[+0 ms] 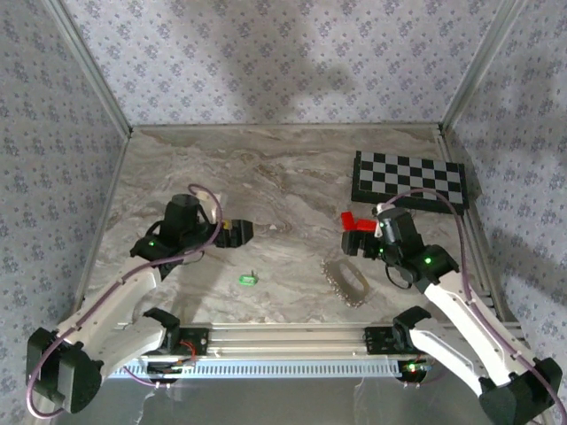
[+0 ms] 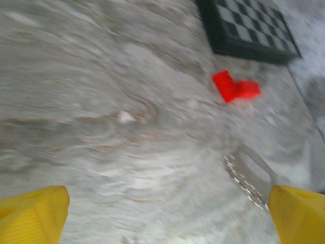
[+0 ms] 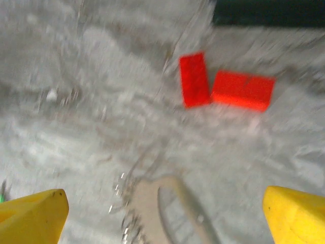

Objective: Put the keys on the keyring

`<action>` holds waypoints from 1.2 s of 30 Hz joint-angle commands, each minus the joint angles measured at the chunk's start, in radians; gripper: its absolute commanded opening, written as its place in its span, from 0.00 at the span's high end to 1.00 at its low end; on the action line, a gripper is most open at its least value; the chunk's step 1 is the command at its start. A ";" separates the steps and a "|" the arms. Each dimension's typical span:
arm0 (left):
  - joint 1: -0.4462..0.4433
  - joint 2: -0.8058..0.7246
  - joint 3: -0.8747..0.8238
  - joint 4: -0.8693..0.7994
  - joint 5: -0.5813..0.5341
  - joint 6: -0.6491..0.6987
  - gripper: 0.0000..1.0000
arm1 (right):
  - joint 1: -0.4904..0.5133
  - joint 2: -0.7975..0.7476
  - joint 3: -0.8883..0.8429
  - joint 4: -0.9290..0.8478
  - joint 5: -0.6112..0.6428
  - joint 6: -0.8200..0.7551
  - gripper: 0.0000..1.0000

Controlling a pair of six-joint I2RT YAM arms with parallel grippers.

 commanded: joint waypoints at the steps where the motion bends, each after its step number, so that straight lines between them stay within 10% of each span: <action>1: -0.082 -0.014 0.041 0.009 0.100 0.002 0.00 | 0.059 0.009 0.030 -0.139 -0.075 0.098 0.00; 13: -0.315 0.148 0.057 0.101 0.050 0.004 0.04 | 0.154 -0.104 -0.123 -0.230 -0.097 0.353 0.04; 36: -0.305 0.236 0.000 0.322 0.075 -0.055 0.05 | 0.223 -0.016 -0.347 -0.052 -0.177 0.477 0.08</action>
